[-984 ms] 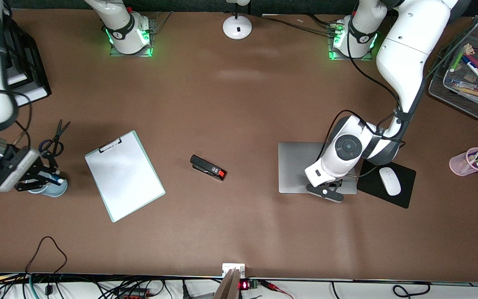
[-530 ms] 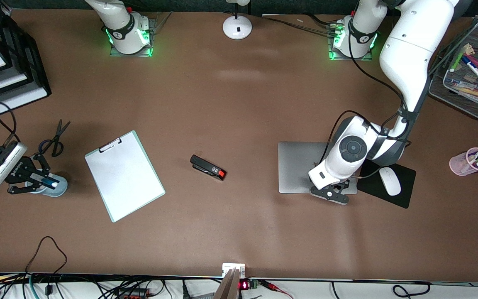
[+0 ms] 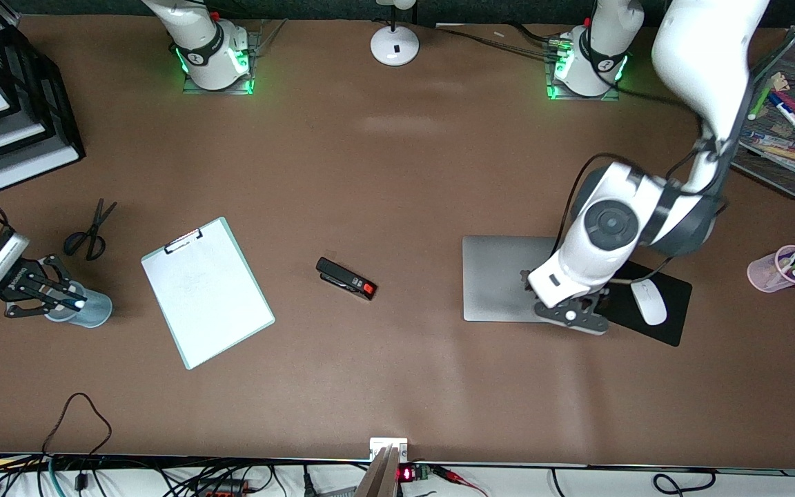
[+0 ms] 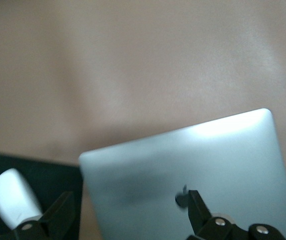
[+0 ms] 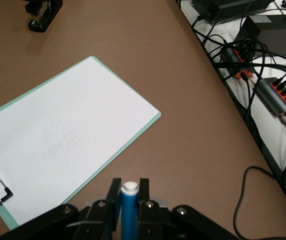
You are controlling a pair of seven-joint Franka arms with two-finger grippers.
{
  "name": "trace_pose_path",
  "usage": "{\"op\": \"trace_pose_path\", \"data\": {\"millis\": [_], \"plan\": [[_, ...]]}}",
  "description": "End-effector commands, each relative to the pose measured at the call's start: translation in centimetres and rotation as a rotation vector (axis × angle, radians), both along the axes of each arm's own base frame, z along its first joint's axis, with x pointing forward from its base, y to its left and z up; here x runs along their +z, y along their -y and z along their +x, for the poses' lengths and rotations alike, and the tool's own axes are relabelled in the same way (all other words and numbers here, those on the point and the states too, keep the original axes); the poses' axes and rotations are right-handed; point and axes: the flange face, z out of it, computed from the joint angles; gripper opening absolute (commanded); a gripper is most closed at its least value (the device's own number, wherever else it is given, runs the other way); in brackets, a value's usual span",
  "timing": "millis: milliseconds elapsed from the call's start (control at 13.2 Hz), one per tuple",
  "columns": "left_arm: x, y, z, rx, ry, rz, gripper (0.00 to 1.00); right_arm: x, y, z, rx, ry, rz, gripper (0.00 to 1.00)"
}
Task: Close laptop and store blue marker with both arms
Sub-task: 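Carry the marker into the light blue cup while the left gripper presses the lid shut, then release the marker into the cup while the left gripper lifts off the laptop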
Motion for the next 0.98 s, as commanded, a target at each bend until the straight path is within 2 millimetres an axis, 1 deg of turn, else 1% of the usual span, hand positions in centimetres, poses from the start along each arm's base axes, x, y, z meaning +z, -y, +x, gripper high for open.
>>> {"op": "trace_pose_path", "data": {"millis": [0, 227, 303, 378, 454, 530, 605, 681, 757, 908], "plan": [[6.5, -0.8, -1.2, 0.052, -0.061, 0.015, 1.00, -1.0, 1.4, -0.2, 0.018, 0.018, 0.062, 0.00], [12.2, -2.0, -1.7, 0.016, -0.096, 0.037, 1.00, -1.0, 2.6, -0.9, 0.007, 0.010, 0.086, 0.02], [13.9, -3.3, -2.0, 0.028, -0.112, 0.008, 1.00, -1.1, 2.8, -1.1, 0.012, 0.004, 0.098, 0.04], [15.9, -4.4, -2.8, 0.049, -0.128, -0.023, 1.00, -1.2, 3.0, -1.2, 0.010, 0.002, 0.107, 0.06], [17.5, -5.2, -3.9, 0.062, -0.143, -0.021, 1.00, -1.5, 3.6, -1.5, -0.001, 0.004, 0.117, 0.11], [18.6, -5.9, -4.9, 0.076, -0.171, -0.007, 1.00, -1.8, 3.8, -1.6, -0.003, 0.004, 0.120, 0.34], [19.1, -6.4, -5.9, 0.082, -0.206, 0.011, 1.00, -1.8, 4.1, -1.7, -0.007, 0.002, 0.121, 0.99], [19.3, -7.5, -6.1, 0.089, -0.225, 0.018, 1.00, -1.5, 4.5, -1.8, -0.019, 0.004, 0.120, 1.00], [19.6, -8.2, -6.1, 0.064, -0.215, 0.002, 1.00, -1.2, 4.6, -1.7, -0.028, 0.003, 0.120, 1.00], [20.3, -10.9, -7.5, 0.105, -0.145, -0.069, 1.00, 0.7, 5.0, -1.0, -0.031, 0.025, 0.101, 1.00]]}}
